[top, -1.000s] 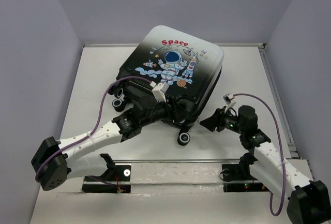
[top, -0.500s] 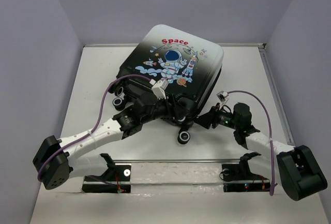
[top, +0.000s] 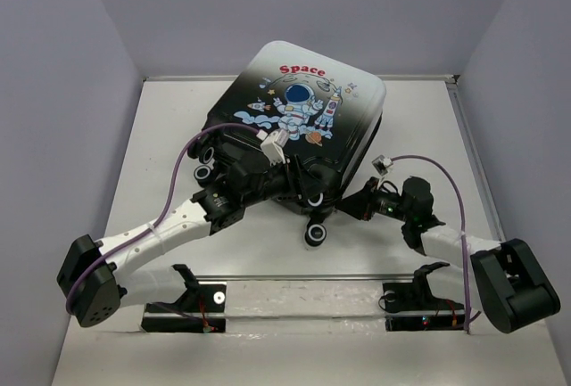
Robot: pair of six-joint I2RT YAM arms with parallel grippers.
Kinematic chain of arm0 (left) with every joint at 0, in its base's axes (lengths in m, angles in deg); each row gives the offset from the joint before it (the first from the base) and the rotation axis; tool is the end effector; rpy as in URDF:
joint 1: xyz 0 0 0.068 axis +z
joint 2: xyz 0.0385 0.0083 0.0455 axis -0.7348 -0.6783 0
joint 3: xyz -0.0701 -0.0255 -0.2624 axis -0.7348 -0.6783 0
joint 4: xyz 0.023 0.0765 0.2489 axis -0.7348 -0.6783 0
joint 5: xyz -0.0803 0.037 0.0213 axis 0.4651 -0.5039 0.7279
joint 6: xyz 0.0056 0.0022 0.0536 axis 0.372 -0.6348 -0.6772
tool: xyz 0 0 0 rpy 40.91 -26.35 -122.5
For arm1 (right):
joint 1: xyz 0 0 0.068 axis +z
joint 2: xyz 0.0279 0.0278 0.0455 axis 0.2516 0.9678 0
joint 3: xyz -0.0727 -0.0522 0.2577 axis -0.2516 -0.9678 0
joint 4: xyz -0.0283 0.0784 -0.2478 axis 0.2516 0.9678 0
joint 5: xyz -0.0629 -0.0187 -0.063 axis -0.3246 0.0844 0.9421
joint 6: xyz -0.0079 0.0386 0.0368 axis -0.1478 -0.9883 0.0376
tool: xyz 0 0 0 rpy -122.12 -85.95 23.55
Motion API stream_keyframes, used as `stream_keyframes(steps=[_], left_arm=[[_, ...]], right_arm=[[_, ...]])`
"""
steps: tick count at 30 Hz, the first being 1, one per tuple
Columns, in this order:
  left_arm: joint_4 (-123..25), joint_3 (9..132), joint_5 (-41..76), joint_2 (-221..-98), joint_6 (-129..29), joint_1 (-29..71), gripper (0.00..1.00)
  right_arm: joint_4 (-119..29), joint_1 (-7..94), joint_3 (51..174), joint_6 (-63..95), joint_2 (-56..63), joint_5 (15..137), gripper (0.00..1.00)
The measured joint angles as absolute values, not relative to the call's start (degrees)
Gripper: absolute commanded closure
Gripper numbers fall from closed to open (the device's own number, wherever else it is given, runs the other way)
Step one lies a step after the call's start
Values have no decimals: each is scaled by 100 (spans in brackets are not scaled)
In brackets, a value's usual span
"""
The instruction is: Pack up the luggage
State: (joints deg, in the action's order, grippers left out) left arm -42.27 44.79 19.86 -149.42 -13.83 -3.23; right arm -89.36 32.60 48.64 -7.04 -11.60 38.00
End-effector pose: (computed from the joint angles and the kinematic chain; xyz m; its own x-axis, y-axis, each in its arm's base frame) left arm 0.1663 -0.2124 0.3112 -0.7215 -0.2629 -0.6406 0.5087 0.4264 -0.7480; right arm 0.1834 0.0863 0.1720 -0.5956 0.1737 -0.7842 -0.6766 0.4177 0.6064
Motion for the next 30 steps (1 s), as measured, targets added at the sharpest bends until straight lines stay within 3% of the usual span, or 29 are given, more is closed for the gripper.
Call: stream_keyframes(steps=[1,7,10,14,20,25,30], left_arm=[[-4227,4490,1986,-14944,-1368,-323,94],[-4229,4492,1979,-14944,-1333,-321,94],[-4227,4494,2003,-14962,-1329,-321,94],[-4363,4689,2112,-15174,-1348,-297,94],[-4826,5476,2313,-15893,-1298,-369,94],[-5329,6029,2484,-16295,-1287,-354,94],[-6019,6599,2523,-16601,-1757,-205,93]], right_arm=[[-8962,3260,4864,-706,-1138,3787,93],[-8973,3413,4859,-746,-1184,3966,93],[-8584,3963,4857,-652,-1578,4657,93],[-7673,5694,4909,-470,-2351,6978,93],[-7249,7176,5047,-472,-2511,9636,93],[-7566,8068,5670,-217,-1296,11380,93],[-9511,8516,6356,-354,724,13415,93]])
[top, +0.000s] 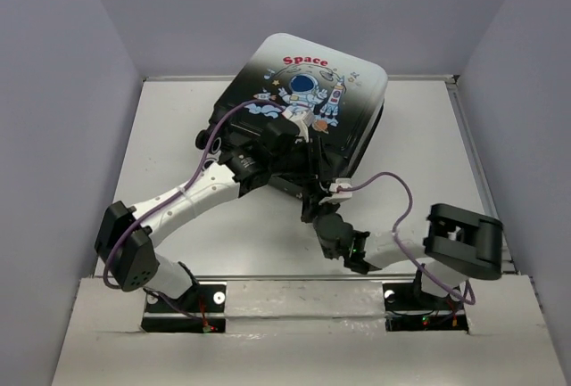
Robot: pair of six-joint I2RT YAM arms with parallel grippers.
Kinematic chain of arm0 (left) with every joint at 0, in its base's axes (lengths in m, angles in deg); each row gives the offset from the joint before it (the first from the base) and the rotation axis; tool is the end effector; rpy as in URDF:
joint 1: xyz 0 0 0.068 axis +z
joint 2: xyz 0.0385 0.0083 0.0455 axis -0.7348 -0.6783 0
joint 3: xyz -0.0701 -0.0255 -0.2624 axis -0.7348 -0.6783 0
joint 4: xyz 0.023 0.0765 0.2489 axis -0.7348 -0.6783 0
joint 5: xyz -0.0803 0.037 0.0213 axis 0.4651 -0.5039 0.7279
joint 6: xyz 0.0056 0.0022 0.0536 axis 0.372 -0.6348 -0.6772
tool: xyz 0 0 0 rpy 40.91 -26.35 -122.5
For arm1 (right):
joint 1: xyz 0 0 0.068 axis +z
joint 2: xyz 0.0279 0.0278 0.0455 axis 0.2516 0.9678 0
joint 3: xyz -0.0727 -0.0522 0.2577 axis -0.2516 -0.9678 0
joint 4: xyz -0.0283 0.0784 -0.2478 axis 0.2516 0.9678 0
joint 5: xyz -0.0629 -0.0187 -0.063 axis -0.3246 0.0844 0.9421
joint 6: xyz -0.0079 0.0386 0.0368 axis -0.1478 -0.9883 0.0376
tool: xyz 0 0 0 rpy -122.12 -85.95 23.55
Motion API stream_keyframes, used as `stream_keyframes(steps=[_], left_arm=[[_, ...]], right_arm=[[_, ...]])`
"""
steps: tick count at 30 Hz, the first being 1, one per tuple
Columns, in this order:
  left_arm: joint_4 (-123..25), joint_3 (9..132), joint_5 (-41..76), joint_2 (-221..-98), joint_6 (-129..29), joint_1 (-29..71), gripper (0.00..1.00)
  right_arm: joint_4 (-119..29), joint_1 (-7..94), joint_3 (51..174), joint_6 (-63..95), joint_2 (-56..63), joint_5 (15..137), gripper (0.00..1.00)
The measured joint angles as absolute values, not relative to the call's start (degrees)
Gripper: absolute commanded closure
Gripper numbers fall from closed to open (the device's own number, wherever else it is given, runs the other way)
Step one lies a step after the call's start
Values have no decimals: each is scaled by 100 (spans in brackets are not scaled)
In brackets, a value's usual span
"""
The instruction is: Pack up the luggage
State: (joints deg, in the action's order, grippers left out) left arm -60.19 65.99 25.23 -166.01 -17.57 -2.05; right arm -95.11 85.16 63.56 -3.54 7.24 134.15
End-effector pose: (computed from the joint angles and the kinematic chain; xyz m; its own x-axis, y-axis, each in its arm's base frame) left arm 0.2114 -0.2613 0.3286 -0.8067 -0.0800 -0.5856 0.4669 0.5211 -0.7144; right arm 0.1162 0.2467 0.1847 -0.2002 0.2829 -0.9380 -0.2859 0.8989 0.3321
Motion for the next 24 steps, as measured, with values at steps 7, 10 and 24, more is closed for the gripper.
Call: stream_keyframes(steps=[7,10,24], left_arm=[[-6894,7640,2132,-17049,-2463,-271,1],[-7361,8068,1739,-16971,-2933,-349,1],[-7018,6160,1269,-13611,-4258,4415,1]], right_arm=[[-11102,8580,7272,295,2356,14550,93],[-11139,8663,7237,398,2238,14488,93],[-10798,8888,6990,365,1812,13994,93]])
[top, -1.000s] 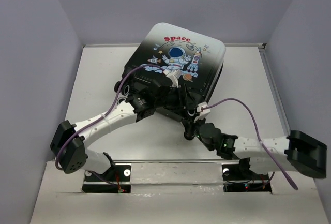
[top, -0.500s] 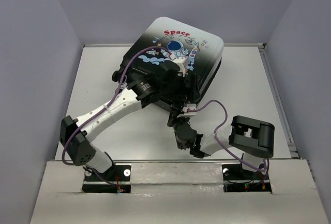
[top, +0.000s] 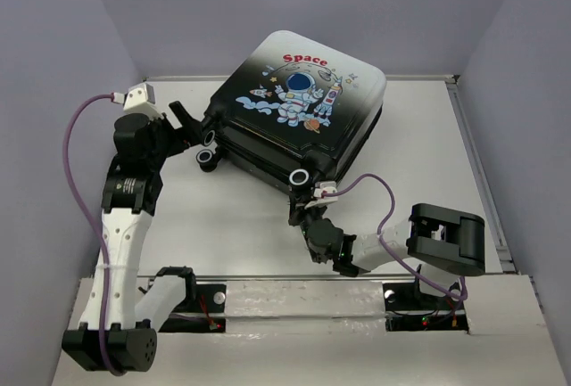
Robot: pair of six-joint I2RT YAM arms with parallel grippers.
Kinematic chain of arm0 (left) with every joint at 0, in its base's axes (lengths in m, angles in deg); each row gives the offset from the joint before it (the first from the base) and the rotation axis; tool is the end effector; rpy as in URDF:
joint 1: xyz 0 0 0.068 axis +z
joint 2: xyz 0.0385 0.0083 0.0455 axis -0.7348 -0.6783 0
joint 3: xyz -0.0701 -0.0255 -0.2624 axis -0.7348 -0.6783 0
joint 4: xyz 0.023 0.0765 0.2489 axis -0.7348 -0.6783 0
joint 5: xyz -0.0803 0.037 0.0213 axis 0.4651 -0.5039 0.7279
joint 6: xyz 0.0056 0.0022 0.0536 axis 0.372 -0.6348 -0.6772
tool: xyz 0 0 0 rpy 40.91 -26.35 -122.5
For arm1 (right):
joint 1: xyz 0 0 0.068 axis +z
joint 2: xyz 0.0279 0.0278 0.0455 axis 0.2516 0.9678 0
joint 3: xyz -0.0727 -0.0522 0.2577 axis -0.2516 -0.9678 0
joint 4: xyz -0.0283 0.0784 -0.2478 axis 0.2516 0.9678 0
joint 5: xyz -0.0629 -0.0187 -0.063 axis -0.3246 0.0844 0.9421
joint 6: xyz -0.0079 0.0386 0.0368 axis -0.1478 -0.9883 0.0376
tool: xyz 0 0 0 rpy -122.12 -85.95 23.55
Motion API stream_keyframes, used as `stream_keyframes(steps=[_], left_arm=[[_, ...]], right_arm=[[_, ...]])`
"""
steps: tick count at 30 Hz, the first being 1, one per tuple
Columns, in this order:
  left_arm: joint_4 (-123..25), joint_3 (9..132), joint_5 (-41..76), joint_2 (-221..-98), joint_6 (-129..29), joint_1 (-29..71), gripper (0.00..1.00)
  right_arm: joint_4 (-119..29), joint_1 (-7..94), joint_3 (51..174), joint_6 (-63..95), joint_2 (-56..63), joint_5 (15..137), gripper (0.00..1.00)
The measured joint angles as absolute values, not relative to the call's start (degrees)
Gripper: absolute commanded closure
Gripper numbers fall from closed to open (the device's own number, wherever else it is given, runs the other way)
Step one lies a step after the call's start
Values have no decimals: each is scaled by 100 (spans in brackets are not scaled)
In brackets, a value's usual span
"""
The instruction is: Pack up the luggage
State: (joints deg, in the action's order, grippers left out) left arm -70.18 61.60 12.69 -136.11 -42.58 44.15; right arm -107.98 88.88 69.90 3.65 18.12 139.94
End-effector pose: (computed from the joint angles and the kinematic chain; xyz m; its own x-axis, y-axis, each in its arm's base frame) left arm 0.1960 -0.0130 0.4130 -0.1691 -0.3118 -0.9350 0.0668 0.9428 -0.3265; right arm 0.1111 0.2856 0.1849 -0.1045 0.3036 -0.9470 -0.2896 0.9017 0.3211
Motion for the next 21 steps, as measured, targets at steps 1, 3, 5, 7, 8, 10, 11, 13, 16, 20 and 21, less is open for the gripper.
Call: stream_keyframes(steps=[1,3,5,7,8,10,11,13,16,20,21], left_arm=[[-7038,5994,1221,-13716,-4338,4474,1],[-7104,5786,1205,-14070,-4481,4522,1],[-7128,5738,1290,-14374,-4592,4520,1],[-7108,5729,1487,-14588,-4710,4518,1],[-7071,5729,1548,-14621,-4756,4518,1],[-6966,5731,1572,-14625,-4830,4516,1],[-6902,5740,1572,-14628,-4870,4516,1],[-6806,5814,1570,-14722,-4942,4516,1],[-6638,5978,1570,-15038,-5044,4512,1],[-6566,6011,1575,-15500,-5136,4435,1],[-6566,6011,1590,-15598,-5149,4407,1]], right_arm=[[-10792,8886,6988,349,1810,13986,93],[-10781,8883,6968,323,1793,13962,93],[-10774,8879,6920,299,1749,13909,93],[-10755,8859,6883,266,1701,13844,93],[-10737,8829,6861,214,1664,13776,93],[-10724,8792,6804,137,1607,13673,93],[-10706,8781,6791,98,1587,13638,93],[-10676,8772,6785,50,1576,13603,93],[-10669,8770,6780,9,1574,13588,93],[-10665,8739,6769,4,1554,13542,93],[-10656,8737,6769,9,1548,13529,93]])
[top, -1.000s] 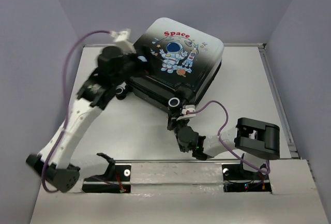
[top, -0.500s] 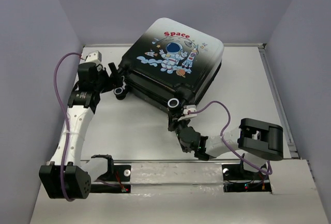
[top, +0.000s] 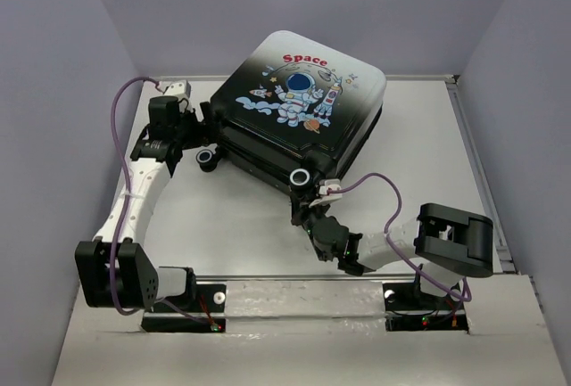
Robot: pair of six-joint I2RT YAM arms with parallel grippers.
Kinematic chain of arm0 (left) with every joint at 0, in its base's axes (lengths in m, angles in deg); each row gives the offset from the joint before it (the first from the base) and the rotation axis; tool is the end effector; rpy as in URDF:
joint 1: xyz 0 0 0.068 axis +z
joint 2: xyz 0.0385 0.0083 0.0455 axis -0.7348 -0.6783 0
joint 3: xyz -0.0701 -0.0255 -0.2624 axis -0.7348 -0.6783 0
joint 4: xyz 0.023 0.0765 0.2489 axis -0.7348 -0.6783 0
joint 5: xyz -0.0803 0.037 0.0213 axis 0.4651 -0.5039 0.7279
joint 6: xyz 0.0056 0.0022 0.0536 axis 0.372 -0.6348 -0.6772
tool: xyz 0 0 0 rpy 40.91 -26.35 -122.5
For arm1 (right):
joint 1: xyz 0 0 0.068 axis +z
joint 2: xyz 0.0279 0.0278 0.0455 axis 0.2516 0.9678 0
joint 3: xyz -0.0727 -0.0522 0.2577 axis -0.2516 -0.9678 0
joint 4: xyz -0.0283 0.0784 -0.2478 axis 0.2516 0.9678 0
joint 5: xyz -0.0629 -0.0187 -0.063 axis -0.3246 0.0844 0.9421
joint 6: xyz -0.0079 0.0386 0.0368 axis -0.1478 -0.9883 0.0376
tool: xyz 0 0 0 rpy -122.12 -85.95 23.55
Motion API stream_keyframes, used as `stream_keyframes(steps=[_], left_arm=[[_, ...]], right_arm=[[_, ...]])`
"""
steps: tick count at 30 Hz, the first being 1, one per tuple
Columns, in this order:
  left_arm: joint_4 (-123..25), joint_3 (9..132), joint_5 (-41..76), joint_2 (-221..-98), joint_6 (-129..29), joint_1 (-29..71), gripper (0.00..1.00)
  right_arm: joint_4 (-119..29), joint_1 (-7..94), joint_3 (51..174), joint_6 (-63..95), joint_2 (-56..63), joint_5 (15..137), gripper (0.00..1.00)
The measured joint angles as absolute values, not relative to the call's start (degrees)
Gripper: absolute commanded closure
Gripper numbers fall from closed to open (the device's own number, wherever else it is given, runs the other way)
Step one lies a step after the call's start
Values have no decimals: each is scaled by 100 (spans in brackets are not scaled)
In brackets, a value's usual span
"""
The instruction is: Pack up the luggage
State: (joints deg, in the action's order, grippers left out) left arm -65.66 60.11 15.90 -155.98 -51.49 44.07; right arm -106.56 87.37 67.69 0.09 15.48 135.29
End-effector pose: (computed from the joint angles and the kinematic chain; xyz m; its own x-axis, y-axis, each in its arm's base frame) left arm 0.2899 -0.0206 0.3339 -0.4411 -0.1449 -0.8857 0.0900 0.9748 -0.2043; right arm 0.1145 0.2751 0.1853 -0.1473 0.3367 -0.9300 -0.3282 0.8704 0.3671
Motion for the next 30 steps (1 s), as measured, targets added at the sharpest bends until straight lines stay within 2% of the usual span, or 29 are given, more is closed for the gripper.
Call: stream_keyframes(steps=[3,6,7,8,9,11,20,24,30], left_arm=[[-6561,6020,1605,-15841,-5195,4356,5],[-6555,6075,1614,-16029,-5226,4337,23],[-6555,6096,1612,-16083,-5248,4337,42],[-6542,6101,1614,-16109,-5252,4337,54],[-6553,6103,1625,-16142,-5250,4339,80],[-6596,6129,1725,-16123,-5416,4341,94],[-6457,6005,1894,-16009,-5464,4258,94],[-6070,5390,1369,-15522,-5110,3655,94],[-5270,4247,1441,-14547,-4024,2914,94]], right_arm=[[-10615,8733,6759,9,1513,13507,93],[-10593,8726,6721,-5,1467,13465,93],[-10586,8726,6715,-7,1458,13461,93],[-10584,8724,6704,-11,1443,13457,93],[-10582,8724,6697,-24,1436,13454,93],[-10573,8722,6697,-42,1434,13448,93],[-10291,8698,6665,-42,1255,13404,93],[-10081,8691,6713,-18,1255,13559,93],[-9548,8660,7130,87,1377,14163,93]])
